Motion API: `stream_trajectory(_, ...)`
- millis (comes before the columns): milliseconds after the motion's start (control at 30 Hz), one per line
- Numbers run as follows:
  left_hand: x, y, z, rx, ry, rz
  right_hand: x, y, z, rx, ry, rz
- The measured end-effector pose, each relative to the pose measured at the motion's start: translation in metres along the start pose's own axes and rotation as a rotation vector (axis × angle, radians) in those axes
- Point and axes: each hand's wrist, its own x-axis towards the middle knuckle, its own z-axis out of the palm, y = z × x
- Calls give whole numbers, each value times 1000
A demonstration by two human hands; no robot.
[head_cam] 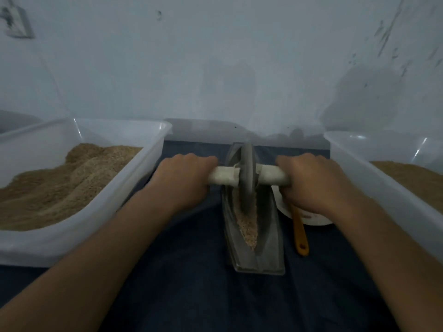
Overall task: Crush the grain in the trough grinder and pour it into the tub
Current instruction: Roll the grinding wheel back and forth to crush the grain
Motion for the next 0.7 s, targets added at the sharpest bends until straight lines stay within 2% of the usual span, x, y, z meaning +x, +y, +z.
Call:
stream_trajectory(100, -19, -4, -27, -137, -280, 63, -14, 4, -29, 143, -237, -44)
stream_trajectory(167, -25, -5, -34, -167, -352, 82, -20, 3, -37, 196, -315, -57)
stream_trajectory(233, -21, -4, -31, -153, -359, 58, -16, 0, -35, 166, -315, -55)
stream_trajectory(300, -10, -1, -18, -120, -284, -6, -1, -3, -25, 54, -260, -23)
stream_trajectory(367, 6, 2, 1, -47, -112, -69, 15, -6, -10, -52, -161, 43)
stream_trajectory(467, 26, 7, 24, 113, 164, -119, 26, -7, 18, -98, 105, 88)
stream_trajectory(533, 30, 8, 30, 122, 232, -136, 24, -8, 25, -116, 215, 62)
stream_trajectory(600, 23, 6, 28, 66, 210, -103, 20, -7, 17, -116, 177, 47)
stream_trajectory(700, -3, 2, 14, -51, 99, -32, 10, 0, -9, -37, -104, -21)
